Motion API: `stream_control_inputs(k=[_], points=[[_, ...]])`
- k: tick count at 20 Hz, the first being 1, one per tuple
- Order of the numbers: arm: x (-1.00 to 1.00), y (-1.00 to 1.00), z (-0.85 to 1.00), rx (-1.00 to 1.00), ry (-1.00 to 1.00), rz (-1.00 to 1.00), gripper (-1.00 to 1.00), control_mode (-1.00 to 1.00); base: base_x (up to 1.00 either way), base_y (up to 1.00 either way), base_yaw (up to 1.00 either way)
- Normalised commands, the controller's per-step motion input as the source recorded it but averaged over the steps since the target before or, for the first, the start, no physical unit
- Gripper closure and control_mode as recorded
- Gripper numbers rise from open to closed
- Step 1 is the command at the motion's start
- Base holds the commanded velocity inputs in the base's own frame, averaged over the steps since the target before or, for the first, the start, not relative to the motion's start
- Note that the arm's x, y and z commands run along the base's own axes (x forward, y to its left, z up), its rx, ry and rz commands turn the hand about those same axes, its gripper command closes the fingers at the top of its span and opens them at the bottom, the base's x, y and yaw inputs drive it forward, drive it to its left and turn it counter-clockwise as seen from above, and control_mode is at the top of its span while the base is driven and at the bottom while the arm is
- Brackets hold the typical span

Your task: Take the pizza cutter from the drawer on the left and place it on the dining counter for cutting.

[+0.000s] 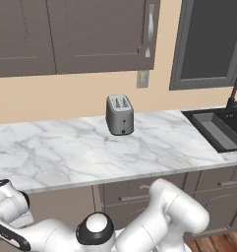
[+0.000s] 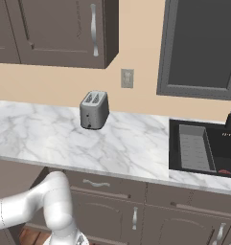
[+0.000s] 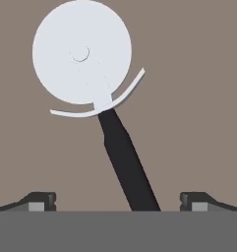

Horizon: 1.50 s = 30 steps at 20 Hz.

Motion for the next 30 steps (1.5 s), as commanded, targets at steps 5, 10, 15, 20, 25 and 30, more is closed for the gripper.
stream_control_inputs(k=[5,10,15,20,25,30], points=[[0.00,-0.06,-0.09,0.00,0.00,0.01,-1.00,-1.00,0.00,0.00,0.00],[0.00,-0.01,-0.12,0.00,0.00,0.02,-1.00,-1.00,0.00,0.00,0.00],[0.00,0.00,-0.14,0.00,0.00,0.00,-1.00,-1.00,0.00,0.00,0.00],[0.00,0.00,-0.14,0.00,0.00,0.00,-1.00,-1.00,0.00,0.00,0.00],[0.00,0.00,-0.14,0.00,0.00,0.00,-1.00,-1.00,0.00,0.00,0.00],[0.00,0.00,-0.14,0.00,0.00,0.00,-1.00,-1.00,0.00,0.00,0.00]])
